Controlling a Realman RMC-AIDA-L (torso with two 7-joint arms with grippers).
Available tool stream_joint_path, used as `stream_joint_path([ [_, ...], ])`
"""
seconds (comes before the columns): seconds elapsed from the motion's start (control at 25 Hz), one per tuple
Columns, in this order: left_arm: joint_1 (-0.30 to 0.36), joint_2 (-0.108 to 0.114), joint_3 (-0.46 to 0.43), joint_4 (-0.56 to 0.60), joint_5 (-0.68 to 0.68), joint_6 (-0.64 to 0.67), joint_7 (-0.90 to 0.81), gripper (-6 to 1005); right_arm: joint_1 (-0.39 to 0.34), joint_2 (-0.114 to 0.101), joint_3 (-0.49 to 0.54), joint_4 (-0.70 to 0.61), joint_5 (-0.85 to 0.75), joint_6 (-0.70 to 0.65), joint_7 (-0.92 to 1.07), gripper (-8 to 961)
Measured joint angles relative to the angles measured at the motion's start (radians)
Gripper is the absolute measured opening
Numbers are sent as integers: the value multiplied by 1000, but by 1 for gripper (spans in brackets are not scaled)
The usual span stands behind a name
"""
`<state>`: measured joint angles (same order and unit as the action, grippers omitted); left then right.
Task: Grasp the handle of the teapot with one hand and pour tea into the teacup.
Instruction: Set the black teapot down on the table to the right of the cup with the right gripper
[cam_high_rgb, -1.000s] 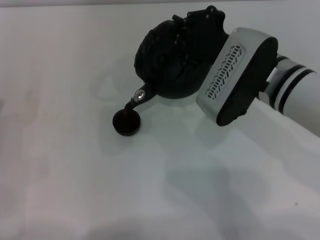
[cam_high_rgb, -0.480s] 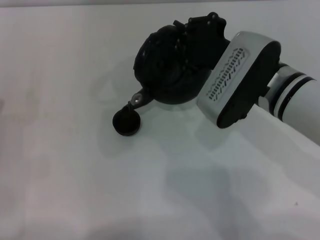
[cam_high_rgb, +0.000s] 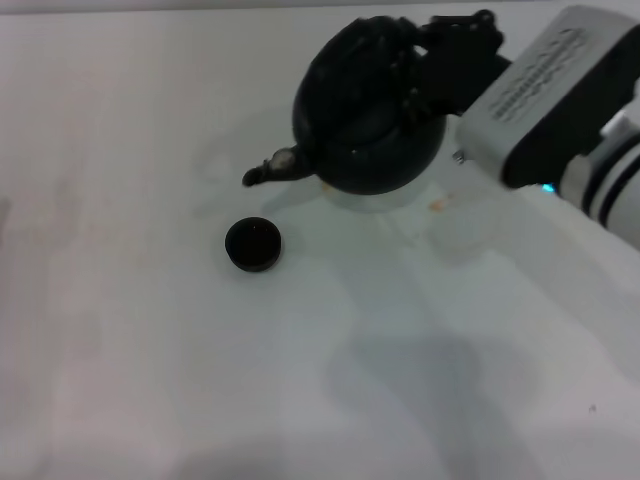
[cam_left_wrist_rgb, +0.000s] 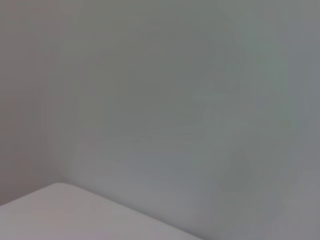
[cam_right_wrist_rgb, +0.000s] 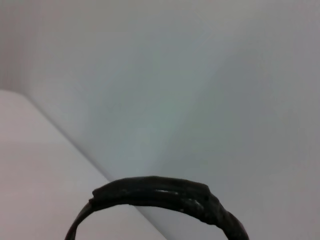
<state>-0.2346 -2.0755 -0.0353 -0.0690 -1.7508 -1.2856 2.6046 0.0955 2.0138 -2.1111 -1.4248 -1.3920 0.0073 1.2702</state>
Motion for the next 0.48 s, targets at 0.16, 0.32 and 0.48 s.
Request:
stream_joint_path([
  [0.16,0,0,4,2,1,0,0,888,-41,0,42,-7,75,-30,0,112],
  [0.32,0,0,1,3,1,-2,0,888,-82,0,101,-9,172,-103,0,112],
  [0.48,-1,0,0,3,1,-2,0,887,-117,-1,189,26,273,-207,0,112],
])
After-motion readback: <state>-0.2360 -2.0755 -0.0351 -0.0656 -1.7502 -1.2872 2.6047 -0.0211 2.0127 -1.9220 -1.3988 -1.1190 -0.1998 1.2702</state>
